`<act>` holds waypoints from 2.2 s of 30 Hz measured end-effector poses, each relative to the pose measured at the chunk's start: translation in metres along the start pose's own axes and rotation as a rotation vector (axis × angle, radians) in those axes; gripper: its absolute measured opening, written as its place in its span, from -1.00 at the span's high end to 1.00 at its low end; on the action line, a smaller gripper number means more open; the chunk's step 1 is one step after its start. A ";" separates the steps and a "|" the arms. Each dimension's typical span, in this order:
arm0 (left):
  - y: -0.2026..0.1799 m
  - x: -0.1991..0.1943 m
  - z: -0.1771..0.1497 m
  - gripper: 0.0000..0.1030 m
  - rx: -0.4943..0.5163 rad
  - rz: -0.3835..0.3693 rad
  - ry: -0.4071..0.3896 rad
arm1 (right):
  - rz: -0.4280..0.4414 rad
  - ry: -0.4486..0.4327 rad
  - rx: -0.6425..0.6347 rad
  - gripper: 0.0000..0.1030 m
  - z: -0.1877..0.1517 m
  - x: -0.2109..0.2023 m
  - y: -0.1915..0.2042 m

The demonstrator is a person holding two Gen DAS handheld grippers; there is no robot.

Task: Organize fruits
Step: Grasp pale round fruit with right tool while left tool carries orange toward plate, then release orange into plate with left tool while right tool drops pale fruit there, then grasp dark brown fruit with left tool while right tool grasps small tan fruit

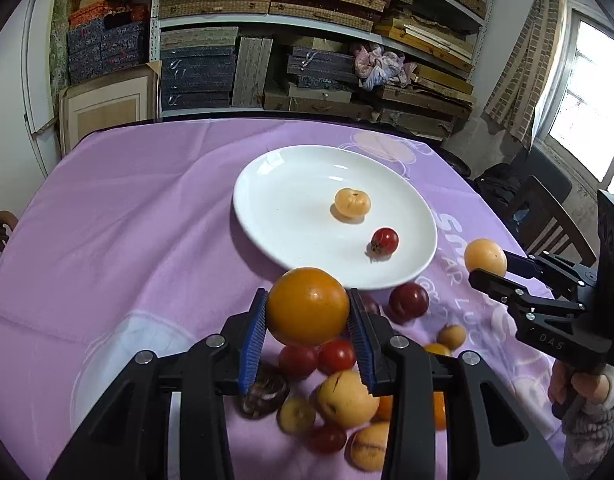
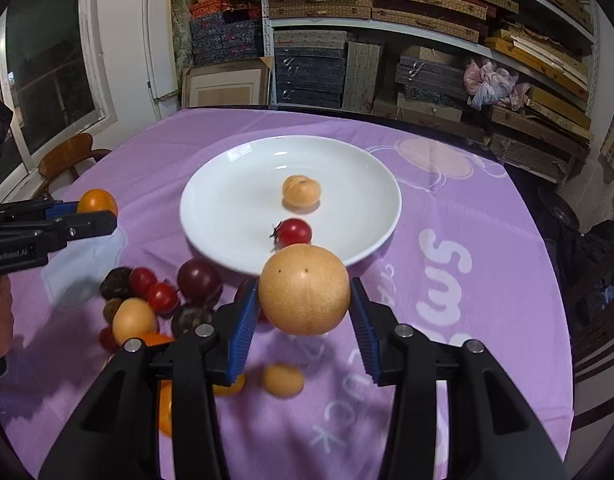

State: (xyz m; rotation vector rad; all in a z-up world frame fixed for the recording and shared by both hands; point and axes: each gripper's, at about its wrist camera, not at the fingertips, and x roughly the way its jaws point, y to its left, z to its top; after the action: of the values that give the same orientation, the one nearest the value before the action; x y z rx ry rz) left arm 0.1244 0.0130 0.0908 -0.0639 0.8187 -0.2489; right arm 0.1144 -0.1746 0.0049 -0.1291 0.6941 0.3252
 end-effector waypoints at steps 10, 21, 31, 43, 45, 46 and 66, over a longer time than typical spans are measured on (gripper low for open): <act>-0.012 0.090 0.042 0.23 0.005 0.024 0.087 | -0.026 0.064 0.097 0.14 0.054 0.086 -0.028; 0.006 0.066 0.035 -0.12 -0.032 0.037 0.066 | 0.000 -0.024 0.165 -0.43 0.038 0.051 -0.045; 0.032 -0.032 -0.046 -0.75 -0.080 0.148 -0.076 | 0.018 -0.156 0.308 -0.92 -0.053 -0.037 -0.045; 0.042 -0.020 -0.079 -0.75 -0.064 0.191 -0.084 | 0.000 -0.164 0.421 -0.92 -0.076 -0.033 -0.077; 0.035 -0.014 -0.081 -0.75 -0.020 0.211 -0.077 | 0.012 -0.153 0.433 -0.92 -0.076 -0.031 -0.079; 0.032 -0.011 -0.082 -0.75 -0.004 0.220 -0.072 | 0.016 -0.149 0.435 -0.92 -0.076 -0.030 -0.079; 0.038 0.022 -0.072 -0.87 -0.021 0.191 0.020 | 0.017 -0.136 0.414 -0.92 -0.074 -0.028 -0.074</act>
State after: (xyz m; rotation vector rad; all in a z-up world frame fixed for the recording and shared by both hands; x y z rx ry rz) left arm 0.0935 0.0470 0.0196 -0.0029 0.8419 -0.0611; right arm 0.0739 -0.2679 -0.0327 0.2903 0.6150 0.1987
